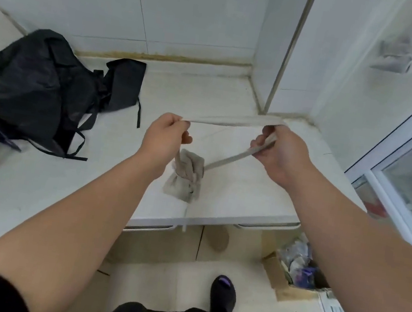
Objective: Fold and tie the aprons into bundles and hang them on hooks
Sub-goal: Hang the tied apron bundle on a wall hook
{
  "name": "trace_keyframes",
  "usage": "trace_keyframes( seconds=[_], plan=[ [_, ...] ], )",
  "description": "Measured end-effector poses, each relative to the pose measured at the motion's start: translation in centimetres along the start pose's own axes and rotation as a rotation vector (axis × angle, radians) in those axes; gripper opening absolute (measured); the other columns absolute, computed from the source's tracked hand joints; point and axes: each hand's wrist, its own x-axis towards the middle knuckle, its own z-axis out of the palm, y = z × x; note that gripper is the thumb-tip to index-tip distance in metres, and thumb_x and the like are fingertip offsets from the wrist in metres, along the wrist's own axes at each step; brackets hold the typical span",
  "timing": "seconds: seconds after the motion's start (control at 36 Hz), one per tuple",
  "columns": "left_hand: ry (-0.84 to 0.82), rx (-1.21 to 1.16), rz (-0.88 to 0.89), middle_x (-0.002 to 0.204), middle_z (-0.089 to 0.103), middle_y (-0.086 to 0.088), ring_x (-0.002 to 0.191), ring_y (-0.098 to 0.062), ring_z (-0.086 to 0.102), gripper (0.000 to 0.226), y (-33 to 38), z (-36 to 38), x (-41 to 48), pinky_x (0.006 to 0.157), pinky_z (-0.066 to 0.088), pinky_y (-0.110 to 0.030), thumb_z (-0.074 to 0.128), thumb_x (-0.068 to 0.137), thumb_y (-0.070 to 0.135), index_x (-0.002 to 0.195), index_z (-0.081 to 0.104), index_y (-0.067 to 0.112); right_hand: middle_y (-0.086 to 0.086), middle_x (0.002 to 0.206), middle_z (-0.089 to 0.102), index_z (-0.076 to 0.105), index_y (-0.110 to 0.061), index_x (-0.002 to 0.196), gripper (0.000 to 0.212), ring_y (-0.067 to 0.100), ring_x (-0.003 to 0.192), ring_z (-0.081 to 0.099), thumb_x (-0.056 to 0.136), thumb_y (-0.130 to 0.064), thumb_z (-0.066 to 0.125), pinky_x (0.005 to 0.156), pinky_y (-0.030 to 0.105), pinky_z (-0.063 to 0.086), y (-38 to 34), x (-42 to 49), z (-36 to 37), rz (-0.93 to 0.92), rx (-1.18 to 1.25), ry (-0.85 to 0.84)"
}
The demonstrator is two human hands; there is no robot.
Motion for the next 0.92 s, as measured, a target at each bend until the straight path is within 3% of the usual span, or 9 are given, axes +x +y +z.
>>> trace_keyframes(
  seconds=[0.08, 0.17, 0.22, 0.31, 0.44, 0.53, 0.61, 0.72, 0.92],
  plan=[
    [-0.115, 0.021, 0.031, 0.07, 0.055, 0.0, 0.065, -0.016, 0.062, 0.012, 1.2, 0.5, -1.7, 0.08, 0.049, -0.034, 0.054, 0.093, 0.018, 0.083, 0.059, 0.012, 0.0, 0.046, 0.031, 0.04, -0.013, 0.062, 0.039, 0.018, 0.045, 0.035, 0.099, -0.025, 0.042, 0.065, 0.035, 0.053, -1.3, -1.5, 0.7, 0.005, 0.021, -0.044],
    [-0.187, -0.011, 0.047, 0.063, 0.05, 0.0, 0.053, -0.015, 0.05, 0.021, 2.4, 1.3, -2.9, 0.075, 0.051, -0.035, 0.05, 0.096, 0.017, 0.08, 0.062, 0.011, -0.004, 0.044, 0.027, 0.037, -0.018, 0.061, 0.034, 0.017, 0.046, 0.03, 0.095, -0.022, 0.042, 0.043, 0.023, 0.031, -2.8, -2.5, 0.3, -0.087, -0.215, -0.041],
    [-0.198, -0.086, 0.027, 0.055, 0.044, 0.003, 0.046, -0.012, 0.042, 0.025, 3.0, 2.0, -3.3, 0.07, 0.052, -0.033, 0.047, 0.097, 0.017, 0.077, 0.061, 0.011, -0.007, 0.043, 0.024, 0.034, -0.019, 0.063, 0.033, 0.015, 0.045, 0.026, 0.092, -0.021, 0.048, 0.042, 0.021, 0.018, -3.8, -2.5, -0.6, -0.129, -0.332, -0.048],
    [-0.192, -0.169, 0.007, 0.05, 0.039, 0.005, 0.044, -0.011, 0.036, 0.022, 4.2, 3.7, -3.6, 0.064, 0.048, -0.029, 0.049, 0.095, 0.013, 0.075, 0.058, 0.011, -0.005, 0.048, 0.026, 0.035, -0.018, 0.065, 0.031, 0.014, 0.045, 0.026, 0.088, -0.017, 0.057, 0.041, 0.022, 0.016, -5.7, -2.7, -3.7, -0.159, -0.449, -0.025],
    [-0.393, 0.109, 0.223, 0.064, 0.048, 0.004, 0.056, -0.013, 0.048, 0.019, 6.8, 9.1, -4.5, 0.073, 0.048, -0.03, 0.059, 0.092, 0.021, 0.076, 0.06, 0.011, -0.001, 0.057, 0.024, 0.043, -0.016, 0.069, 0.021, 0.015, 0.049, 0.027, 0.087, -0.014, 0.053, 0.04, 0.02, 0.014, -9.3, -2.7, -9.0, -0.096, -0.284, -0.006],
    [-0.468, 0.038, 0.247, 0.054, 0.04, 0.008, 0.047, -0.009, 0.039, 0.026, 9.0, 13.0, -5.5, 0.064, 0.049, -0.026, 0.053, 0.096, 0.023, 0.072, 0.06, 0.014, -0.001, 0.056, 0.023, 0.041, -0.017, 0.067, 0.023, 0.014, 0.049, 0.025, 0.087, -0.013, 0.052, 0.036, 0.019, 0.014, -11.4, -2.3, -10.9, -0.105, -0.297, -0.048],
    [-0.465, -0.125, 0.17, 0.048, 0.028, 0.009, 0.042, -0.009, 0.026, 0.028, 11.6, 17.5, -5.7, 0.053, 0.035, -0.023, 0.048, 0.096, 0.02, 0.07, 0.054, 0.016, 0.0, 0.056, 0.027, 0.044, -0.016, 0.068, 0.022, 0.014, 0.05, 0.027, 0.087, -0.011, 0.054, 0.036, 0.019, 0.016, -14.5, -1.9, -14.2, -0.157, -0.329, -0.065],
    [-0.475, -0.31, 0.108, 0.051, 0.024, 0.008, 0.042, -0.008, 0.02, 0.025, 14.9, 22.4, -5.5, 0.05, 0.023, -0.022, 0.047, 0.094, 0.014, 0.069, 0.052, 0.015, 0.003, 0.057, 0.033, 0.045, -0.012, 0.065, 0.025, 0.014, 0.051, 0.033, 0.087, -0.003, 0.054, 0.041, 0.021, 0.022, -18.8, -1.3, -19.1, -0.261, -0.329, -0.073],
    [-0.519, -0.452, 0.241, 0.057, 0.038, 0.006, 0.047, -0.007, 0.034, 0.022, 20.7, 32.2, -6.3, 0.051, 0.035, -0.019, 0.051, 0.096, 0.019, 0.076, 0.057, 0.013, -0.002, 0.044, 0.04, 0.049, -0.012, 0.072, 0.021, 0.015, 0.047, 0.041, 0.093, -0.012, 0.052, 0.05, 0.025, 0.044, -26.8, -0.2, -27.0, -0.385, -0.119, -0.114]
  ],
)
